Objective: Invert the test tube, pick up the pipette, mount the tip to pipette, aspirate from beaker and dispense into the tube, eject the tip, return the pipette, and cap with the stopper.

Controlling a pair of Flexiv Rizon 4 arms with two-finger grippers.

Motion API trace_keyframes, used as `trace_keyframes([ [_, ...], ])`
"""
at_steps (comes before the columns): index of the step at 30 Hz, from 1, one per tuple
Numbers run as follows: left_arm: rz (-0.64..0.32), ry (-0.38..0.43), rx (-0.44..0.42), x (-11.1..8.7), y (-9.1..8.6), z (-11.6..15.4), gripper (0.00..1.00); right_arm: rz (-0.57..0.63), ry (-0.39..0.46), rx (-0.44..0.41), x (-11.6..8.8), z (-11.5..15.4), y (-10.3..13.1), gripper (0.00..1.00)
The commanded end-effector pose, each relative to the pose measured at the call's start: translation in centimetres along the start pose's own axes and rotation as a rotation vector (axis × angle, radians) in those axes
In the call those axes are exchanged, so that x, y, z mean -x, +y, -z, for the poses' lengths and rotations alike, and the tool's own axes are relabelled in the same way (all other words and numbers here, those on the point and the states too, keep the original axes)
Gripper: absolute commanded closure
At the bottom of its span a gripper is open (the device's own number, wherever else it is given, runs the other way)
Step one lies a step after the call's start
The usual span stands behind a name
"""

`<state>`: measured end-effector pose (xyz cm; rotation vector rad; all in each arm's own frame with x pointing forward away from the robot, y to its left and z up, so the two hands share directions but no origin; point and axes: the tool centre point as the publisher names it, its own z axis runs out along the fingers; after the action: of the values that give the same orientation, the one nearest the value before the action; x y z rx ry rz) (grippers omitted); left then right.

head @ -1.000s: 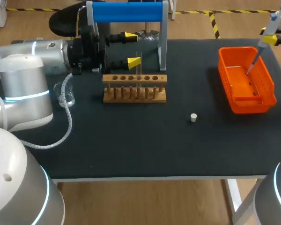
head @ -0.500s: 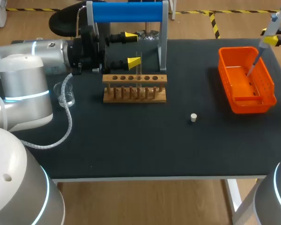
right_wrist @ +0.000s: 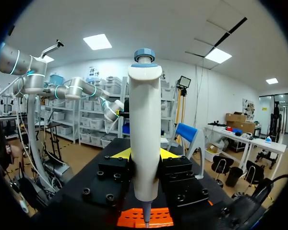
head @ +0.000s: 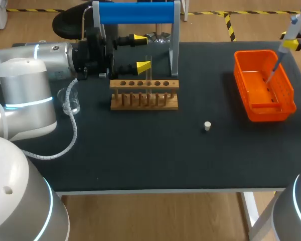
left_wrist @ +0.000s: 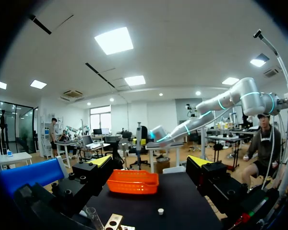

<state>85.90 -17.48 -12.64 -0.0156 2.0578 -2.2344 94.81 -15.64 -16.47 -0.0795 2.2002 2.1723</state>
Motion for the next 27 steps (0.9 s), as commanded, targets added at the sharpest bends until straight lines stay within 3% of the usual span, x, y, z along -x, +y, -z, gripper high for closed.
trace_keyframes([
  [1,-0.001,0.002,-0.003,0.07,0.1,-0.01,0.0,-0.001,0.0,-0.008,-0.07,-0.07,0.12,1.0],
  [27,-0.001,0.002,-0.003,0.07,0.1,-0.01,0.0,0.005,0.003,-0.02,-0.14,-0.2,0.2,1.0],
])
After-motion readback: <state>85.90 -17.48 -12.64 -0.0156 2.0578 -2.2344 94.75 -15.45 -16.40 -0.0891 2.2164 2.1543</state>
